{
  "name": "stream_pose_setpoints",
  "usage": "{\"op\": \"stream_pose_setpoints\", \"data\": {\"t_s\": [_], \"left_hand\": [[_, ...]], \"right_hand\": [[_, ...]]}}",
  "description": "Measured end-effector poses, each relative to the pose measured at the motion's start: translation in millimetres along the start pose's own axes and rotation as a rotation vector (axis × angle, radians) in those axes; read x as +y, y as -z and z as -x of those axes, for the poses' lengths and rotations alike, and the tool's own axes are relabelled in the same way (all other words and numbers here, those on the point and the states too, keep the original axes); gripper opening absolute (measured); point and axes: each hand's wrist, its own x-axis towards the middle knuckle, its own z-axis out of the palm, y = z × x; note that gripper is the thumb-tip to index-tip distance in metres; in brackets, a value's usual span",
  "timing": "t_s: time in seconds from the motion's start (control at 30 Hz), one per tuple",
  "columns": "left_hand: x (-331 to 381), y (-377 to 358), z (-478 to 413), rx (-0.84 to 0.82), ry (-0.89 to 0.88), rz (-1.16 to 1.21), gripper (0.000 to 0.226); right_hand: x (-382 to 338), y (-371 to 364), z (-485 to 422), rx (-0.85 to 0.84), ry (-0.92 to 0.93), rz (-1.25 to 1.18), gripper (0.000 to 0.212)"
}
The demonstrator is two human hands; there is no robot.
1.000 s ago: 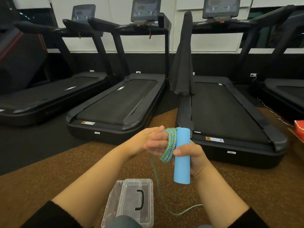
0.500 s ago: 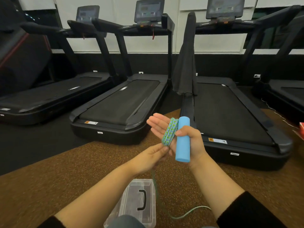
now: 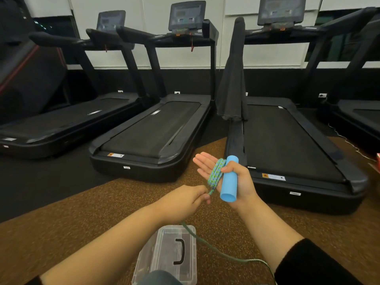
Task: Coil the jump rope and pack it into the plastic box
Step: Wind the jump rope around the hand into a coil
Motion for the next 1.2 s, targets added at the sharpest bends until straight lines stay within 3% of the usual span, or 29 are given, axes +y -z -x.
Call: {"op": "stream_pose_setpoints", "data": {"t_s": [0.37,0.53,0.67,0.83,0.93,1.0,1.1,1.2], "left_hand": [[12.4,7.0,10.8,0.017,-0.013,-0.386,0.024],[15.9,18.3,8.2,-0.019,-0.057,-0.479,0.025],[18.7,28.4,4.4,-0.014,-0.092,-0.529,0.026],[23.2,45.3,-3.4,-0.032,-0.1,-0.53,0.026],[23.2,52.2,-6.2,-0.053,-0.11,-0.493,0.022],[23.1,53.8,-7.3,-0.072,-0.115,-0.46,0.022],[20.8,56.2,-10.2,-0.065,-0.12,-0.435,0.028],[19.3,59.2,-10.6,-0.075,-0.125,-0.325,0.022]], "right_hand": [[3.9,14.2,3.3,0.061,-0.004,0.075,0.082],[9.6,20.4,8.4,0.105,-0.005,0.138,0.059],[10.3,18.0,13.7,0.08,-0.066,0.251,0.06],[8.8,10.9,20.1,0.102,-0.164,0.611,0.043],[8.0,11.2,23.9,0.149,-0.201,0.693,0.045],[8.7,9.9,26.3,0.109,-0.238,0.72,0.046],[13.9,8.1,27.9,-0.088,-0.259,0.641,0.049],[17.5,6.5,32.8,-0.134,-0.279,0.51,0.05]]}}
